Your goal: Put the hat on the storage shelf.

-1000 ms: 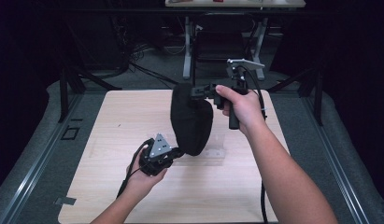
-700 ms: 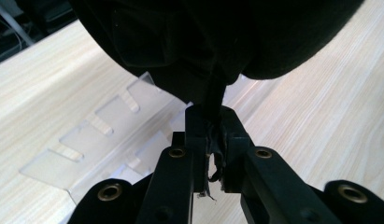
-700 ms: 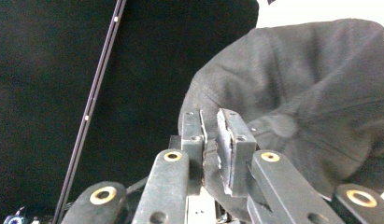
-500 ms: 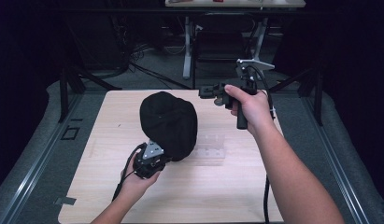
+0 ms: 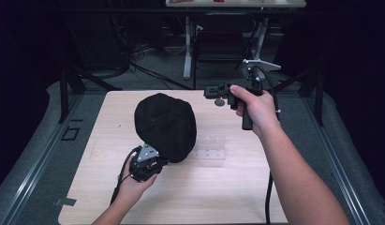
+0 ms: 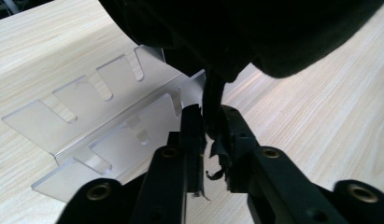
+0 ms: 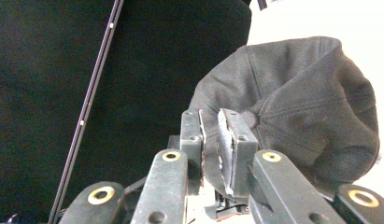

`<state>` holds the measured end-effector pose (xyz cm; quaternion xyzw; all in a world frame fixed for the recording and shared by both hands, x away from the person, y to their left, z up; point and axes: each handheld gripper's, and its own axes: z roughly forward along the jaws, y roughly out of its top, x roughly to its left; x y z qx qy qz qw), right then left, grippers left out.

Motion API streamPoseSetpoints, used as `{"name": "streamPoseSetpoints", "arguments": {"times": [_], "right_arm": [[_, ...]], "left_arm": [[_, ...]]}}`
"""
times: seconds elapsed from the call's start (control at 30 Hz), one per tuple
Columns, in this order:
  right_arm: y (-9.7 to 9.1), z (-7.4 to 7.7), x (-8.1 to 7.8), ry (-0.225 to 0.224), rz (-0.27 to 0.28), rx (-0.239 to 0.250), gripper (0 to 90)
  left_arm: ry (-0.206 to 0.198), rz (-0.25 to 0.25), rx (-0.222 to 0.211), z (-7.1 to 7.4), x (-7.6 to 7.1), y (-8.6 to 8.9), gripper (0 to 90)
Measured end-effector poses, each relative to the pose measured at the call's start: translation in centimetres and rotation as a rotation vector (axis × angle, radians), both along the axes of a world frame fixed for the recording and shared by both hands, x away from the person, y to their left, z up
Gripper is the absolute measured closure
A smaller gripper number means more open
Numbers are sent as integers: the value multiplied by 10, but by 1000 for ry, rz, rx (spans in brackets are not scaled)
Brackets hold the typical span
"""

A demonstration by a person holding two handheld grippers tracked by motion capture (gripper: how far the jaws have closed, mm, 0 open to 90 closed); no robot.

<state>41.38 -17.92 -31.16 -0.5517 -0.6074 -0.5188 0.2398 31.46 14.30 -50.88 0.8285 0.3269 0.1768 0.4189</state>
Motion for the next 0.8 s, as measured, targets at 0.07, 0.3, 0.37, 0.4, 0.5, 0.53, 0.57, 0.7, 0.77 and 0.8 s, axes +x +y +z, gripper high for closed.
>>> {"name": "streamPoseSetpoints", "arguments": {"times": [0.07, 0.3, 0.37, 0.4, 0.5, 0.53, 0.57, 0.7, 0.77, 0.8], "right_arm": [[0, 0, 0, 0, -2, -4, 799], [0, 0, 0, -2, -2, -4, 796], [0, 0, 0, 0, -6, -6, 794], [-1, 0, 0, -1, -4, -9, 794], [-2, 0, 0, -4, -5, -14, 791], [-2, 0, 0, -6, -6, -18, 791], [-2, 0, 0, -6, -6, -19, 789], [-5, 1, -2, -8, -10, -28, 785], [-7, 2, -3, -13, -13, -37, 784], [-8, 2, -3, -12, -17, -40, 782]], "left_arm": [[8, 6, -4, 0, 0, 1, 778], [7, 46, -24, -3, 0, 9, 603], [13, 55, -42, -4, -1, 11, 576], [23, 65, -61, -4, -2, 11, 560], [25, 67, -76, -3, -3, 15, 521], [23, 69, -82, -2, -4, 17, 516], [25, 72, -90, -2, -4, 18, 512], [26, 81, -103, 0, -6, 26, 500], [24, 90, -106, 0, -8, 30, 500], [26, 95, -112, 0, -9, 32, 498]]}}
